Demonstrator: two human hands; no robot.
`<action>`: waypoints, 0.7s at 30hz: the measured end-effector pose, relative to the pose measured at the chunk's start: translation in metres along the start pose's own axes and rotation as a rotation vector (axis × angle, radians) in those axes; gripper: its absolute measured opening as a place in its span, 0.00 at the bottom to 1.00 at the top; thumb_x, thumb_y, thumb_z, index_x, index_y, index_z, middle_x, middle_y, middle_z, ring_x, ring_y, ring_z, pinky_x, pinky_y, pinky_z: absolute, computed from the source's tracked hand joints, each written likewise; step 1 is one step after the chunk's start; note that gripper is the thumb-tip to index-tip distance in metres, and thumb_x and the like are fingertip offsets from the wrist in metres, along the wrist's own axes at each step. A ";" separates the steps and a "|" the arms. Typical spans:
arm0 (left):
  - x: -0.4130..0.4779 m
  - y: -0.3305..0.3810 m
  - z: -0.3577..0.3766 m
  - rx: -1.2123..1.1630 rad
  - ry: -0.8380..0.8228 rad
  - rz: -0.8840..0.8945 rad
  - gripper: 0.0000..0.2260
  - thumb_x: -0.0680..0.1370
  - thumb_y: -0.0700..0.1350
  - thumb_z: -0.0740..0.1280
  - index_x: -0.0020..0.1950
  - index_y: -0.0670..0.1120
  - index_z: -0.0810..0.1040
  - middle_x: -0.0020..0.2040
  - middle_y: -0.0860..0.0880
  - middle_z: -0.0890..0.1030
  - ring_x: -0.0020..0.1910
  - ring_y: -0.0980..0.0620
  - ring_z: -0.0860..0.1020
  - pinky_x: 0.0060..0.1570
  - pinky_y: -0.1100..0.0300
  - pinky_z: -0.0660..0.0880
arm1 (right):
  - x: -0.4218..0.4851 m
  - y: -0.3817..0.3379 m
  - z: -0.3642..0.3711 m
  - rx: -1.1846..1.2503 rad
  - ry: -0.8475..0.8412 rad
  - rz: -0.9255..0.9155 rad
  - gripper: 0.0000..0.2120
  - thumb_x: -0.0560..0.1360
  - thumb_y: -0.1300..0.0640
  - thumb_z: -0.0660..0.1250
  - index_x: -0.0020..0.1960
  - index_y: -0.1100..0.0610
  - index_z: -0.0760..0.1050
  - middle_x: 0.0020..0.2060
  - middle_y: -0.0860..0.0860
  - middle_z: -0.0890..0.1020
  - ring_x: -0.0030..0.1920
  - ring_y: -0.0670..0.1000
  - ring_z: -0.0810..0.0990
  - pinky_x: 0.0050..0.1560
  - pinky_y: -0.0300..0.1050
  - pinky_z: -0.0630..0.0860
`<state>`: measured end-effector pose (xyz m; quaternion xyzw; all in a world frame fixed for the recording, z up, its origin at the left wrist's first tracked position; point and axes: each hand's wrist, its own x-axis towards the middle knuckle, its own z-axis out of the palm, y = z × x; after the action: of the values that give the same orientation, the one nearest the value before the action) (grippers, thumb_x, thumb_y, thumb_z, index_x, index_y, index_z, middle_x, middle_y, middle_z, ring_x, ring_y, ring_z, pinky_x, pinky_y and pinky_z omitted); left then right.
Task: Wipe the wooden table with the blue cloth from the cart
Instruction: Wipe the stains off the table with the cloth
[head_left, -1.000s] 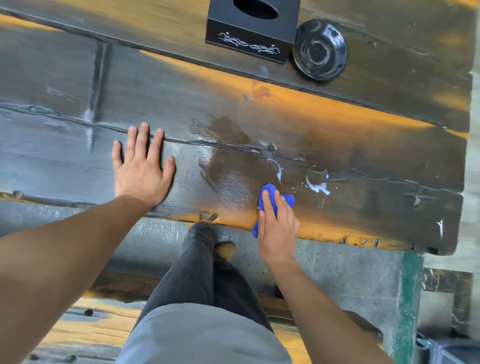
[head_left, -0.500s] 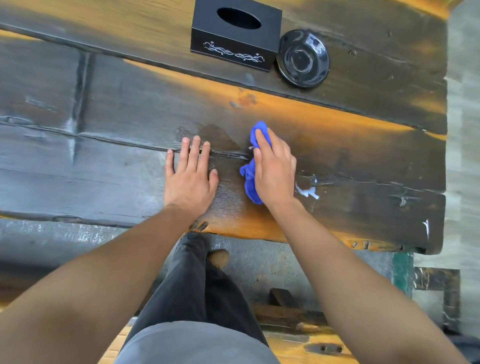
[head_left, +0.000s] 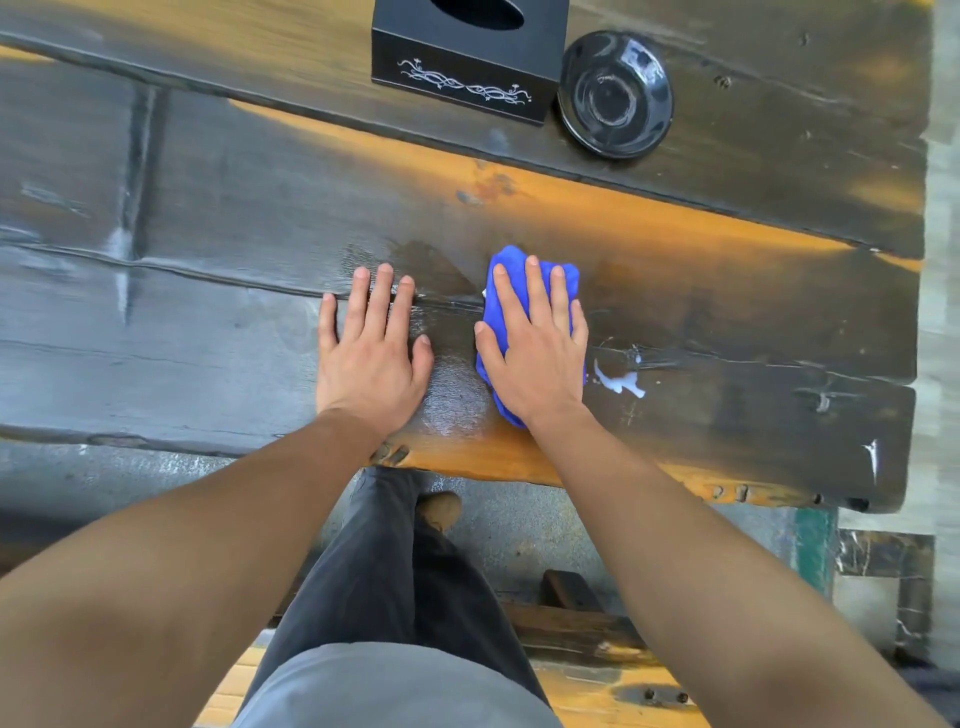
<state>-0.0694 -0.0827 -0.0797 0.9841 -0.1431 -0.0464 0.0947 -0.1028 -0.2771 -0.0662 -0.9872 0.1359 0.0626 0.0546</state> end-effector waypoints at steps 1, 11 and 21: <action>0.000 0.001 -0.001 -0.001 -0.002 -0.002 0.30 0.82 0.56 0.54 0.84 0.48 0.59 0.84 0.47 0.58 0.84 0.46 0.53 0.81 0.39 0.48 | -0.007 0.003 0.003 -0.011 0.013 0.002 0.31 0.80 0.37 0.52 0.82 0.42 0.54 0.82 0.49 0.56 0.82 0.57 0.50 0.78 0.60 0.55; -0.001 0.002 -0.006 -0.009 -0.045 -0.021 0.30 0.83 0.57 0.52 0.84 0.49 0.56 0.85 0.48 0.55 0.85 0.47 0.50 0.81 0.39 0.47 | -0.072 0.031 0.018 -0.032 0.001 0.088 0.29 0.83 0.41 0.50 0.83 0.46 0.51 0.82 0.51 0.54 0.82 0.56 0.49 0.79 0.56 0.55; -0.002 0.004 -0.009 -0.014 -0.074 -0.032 0.30 0.83 0.57 0.50 0.84 0.50 0.55 0.85 0.48 0.54 0.85 0.48 0.48 0.81 0.39 0.46 | -0.140 0.055 0.013 0.095 -0.065 0.076 0.24 0.85 0.48 0.49 0.79 0.48 0.63 0.80 0.48 0.62 0.81 0.51 0.57 0.63 0.52 0.71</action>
<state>-0.0712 -0.0843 -0.0700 0.9831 -0.1307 -0.0850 0.0955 -0.2529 -0.2919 -0.0648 -0.9751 0.1741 0.0903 0.1031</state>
